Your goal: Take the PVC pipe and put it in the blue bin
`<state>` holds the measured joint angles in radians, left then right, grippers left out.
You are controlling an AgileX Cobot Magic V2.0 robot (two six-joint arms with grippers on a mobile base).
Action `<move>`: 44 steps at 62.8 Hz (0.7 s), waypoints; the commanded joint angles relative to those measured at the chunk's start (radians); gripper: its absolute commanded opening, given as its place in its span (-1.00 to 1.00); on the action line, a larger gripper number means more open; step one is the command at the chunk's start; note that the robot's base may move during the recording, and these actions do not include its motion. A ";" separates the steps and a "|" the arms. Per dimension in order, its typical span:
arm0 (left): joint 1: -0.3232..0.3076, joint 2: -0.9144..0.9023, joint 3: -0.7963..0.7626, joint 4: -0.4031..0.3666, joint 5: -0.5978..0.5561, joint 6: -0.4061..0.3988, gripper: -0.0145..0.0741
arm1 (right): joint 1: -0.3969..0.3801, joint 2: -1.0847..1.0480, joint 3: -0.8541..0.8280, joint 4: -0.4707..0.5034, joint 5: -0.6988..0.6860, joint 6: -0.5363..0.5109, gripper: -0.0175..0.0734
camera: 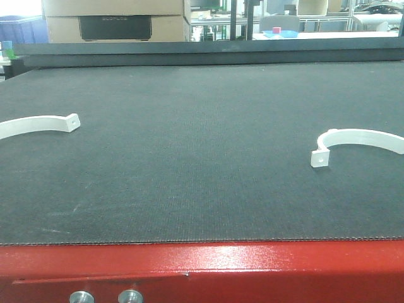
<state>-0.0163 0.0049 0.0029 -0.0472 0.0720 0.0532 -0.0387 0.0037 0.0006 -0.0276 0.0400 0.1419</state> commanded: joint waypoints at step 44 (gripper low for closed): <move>-0.002 -0.005 -0.003 -0.003 -0.016 -0.007 -0.92 | 0.001 -0.004 -0.001 -0.004 -0.017 -0.004 -0.98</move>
<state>-0.0163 0.0049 0.0029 -0.0472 0.0720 0.0532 -0.0387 0.0037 0.0006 -0.0276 0.0400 0.1419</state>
